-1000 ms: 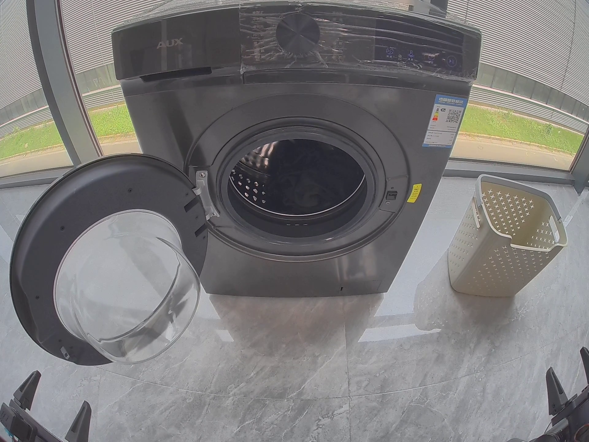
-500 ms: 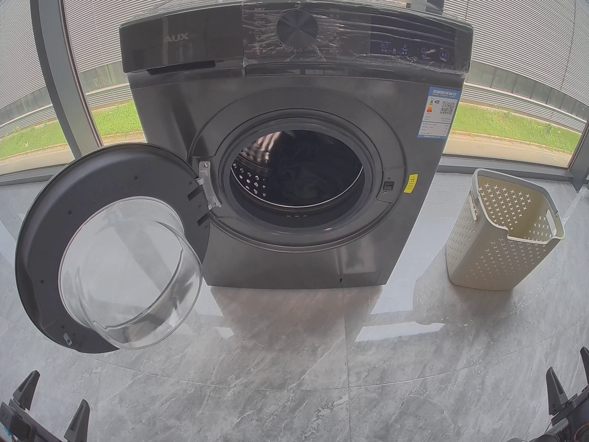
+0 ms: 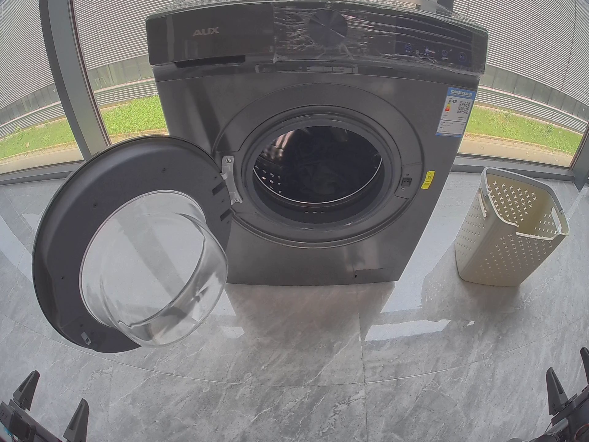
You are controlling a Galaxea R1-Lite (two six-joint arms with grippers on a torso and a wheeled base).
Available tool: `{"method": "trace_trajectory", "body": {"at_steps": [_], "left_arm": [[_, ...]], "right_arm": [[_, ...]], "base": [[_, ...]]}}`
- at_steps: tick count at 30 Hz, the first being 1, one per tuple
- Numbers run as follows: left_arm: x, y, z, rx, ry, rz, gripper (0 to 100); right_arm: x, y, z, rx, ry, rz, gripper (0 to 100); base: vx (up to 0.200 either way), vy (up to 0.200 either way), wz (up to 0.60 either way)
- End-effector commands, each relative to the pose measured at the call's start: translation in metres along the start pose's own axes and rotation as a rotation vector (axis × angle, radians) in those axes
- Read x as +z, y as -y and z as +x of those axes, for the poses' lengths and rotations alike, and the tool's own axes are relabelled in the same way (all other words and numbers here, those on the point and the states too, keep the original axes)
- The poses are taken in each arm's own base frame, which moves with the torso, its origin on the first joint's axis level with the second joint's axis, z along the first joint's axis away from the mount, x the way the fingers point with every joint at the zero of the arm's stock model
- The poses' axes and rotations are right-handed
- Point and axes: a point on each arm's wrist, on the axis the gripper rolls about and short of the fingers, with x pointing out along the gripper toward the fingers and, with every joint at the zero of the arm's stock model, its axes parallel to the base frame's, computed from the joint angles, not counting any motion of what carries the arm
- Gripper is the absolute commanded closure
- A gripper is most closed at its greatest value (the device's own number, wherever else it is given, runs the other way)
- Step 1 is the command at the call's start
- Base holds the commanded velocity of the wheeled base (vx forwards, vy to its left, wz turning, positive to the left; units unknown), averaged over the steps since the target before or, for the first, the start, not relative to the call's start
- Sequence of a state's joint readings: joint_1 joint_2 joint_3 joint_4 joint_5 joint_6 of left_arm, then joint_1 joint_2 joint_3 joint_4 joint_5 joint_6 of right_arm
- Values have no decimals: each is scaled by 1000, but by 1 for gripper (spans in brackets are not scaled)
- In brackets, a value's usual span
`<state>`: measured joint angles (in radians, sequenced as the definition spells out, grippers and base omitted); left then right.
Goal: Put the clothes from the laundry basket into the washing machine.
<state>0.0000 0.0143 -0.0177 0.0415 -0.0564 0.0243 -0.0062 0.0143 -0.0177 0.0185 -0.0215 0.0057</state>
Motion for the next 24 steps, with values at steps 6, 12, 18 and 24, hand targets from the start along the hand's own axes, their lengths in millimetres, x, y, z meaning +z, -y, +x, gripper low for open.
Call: {"method": "trace_trajectory", "body": {"at_steps": [6, 12, 18, 24], "left_arm": [[-5, 0, 0, 0, -3, 0, 0], [-5, 0, 0, 0, -3, 0, 0], [-5, 0, 0, 0, -3, 0, 0], [-5, 0, 0, 0, -3, 0, 0]], "right_arm": [[-3, 0, 0, 0, 0, 0, 0], [-3, 0, 0, 0, 1, 0, 0], [-3, 0, 0, 0, 1, 0, 0], [-3, 0, 0, 0, 3, 0, 0]], "base": [[0, 200, 0], [0, 200, 0], [0, 33, 0], [0, 0, 0]]}}
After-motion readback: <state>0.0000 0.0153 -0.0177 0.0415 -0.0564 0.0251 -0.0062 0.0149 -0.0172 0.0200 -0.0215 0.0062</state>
